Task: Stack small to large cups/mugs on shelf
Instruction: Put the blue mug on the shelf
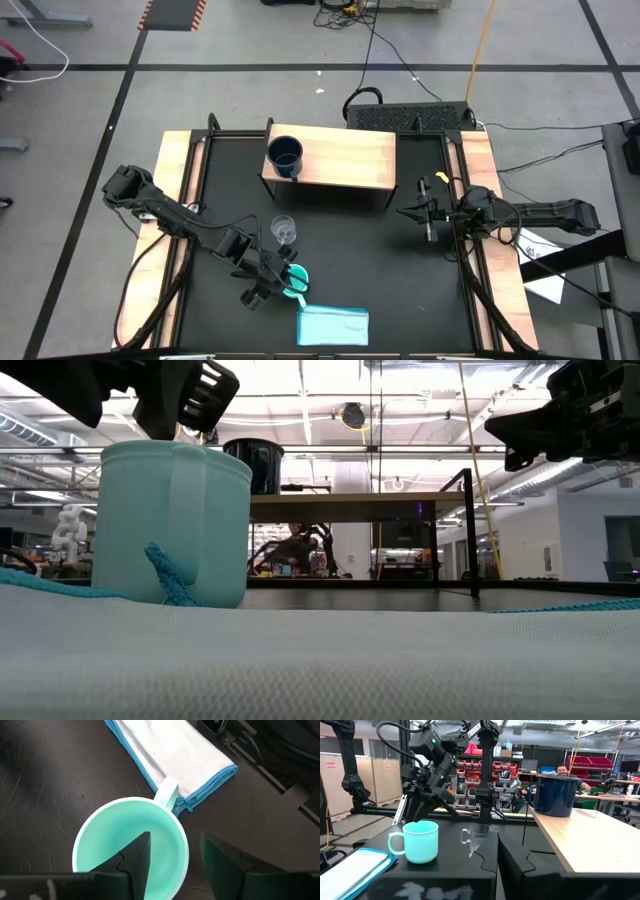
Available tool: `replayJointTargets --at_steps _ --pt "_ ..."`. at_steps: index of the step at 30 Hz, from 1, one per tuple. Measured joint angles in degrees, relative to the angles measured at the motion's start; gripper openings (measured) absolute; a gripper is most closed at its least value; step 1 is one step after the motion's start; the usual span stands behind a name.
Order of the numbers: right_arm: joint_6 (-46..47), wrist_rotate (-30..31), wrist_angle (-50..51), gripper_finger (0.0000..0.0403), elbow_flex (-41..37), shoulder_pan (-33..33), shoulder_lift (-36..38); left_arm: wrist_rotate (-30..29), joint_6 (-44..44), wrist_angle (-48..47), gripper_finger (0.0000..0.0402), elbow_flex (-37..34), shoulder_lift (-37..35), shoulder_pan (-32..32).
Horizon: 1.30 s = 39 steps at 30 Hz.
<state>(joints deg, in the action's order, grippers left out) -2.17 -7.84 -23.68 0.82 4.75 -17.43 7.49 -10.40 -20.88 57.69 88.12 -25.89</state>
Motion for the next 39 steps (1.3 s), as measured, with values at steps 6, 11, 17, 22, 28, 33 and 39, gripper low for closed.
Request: replayJointTargets --at_steps 6,11,17,22,28,33,39 --pt "0.0 0.0 0.0 0.0 0.0 0.02 0.0 1.04 -0.23 -1.17 0.0173 0.0 0.0 -0.02" --pt "0.01 0.0 0.0 0.0 0.0 0.01 0.0 1.31 -0.14 -1.86 0.0173 0.0 0.0 -0.04" --pt "0.02 0.02 0.0 0.0 0.0 0.0 0.0 1.31 0.02 -3.25 0.0173 0.0 0.0 -0.11" --pt "0.0 0.0 0.0 0.0 0.0 0.01 0.0 1.9 0.0 -4.01 0.0173 0.0 0.0 -0.13" --pt "0.04 0.01 0.0 0.0 0.0 0.02 0.0 2.67 -1.04 -4.07 0.0173 0.0 0.0 -0.13" --pt "0.07 0.0 0.0 0.0 0.0 0.02 0.0 1.44 -1.08 -3.32 0.0173 0.0 0.0 -0.24" --pt "0.07 0.02 0.0 0.0 0.0 0.02 0.0 -0.44 -1.31 -2.56 0.0173 0.04 0.82 -0.6"
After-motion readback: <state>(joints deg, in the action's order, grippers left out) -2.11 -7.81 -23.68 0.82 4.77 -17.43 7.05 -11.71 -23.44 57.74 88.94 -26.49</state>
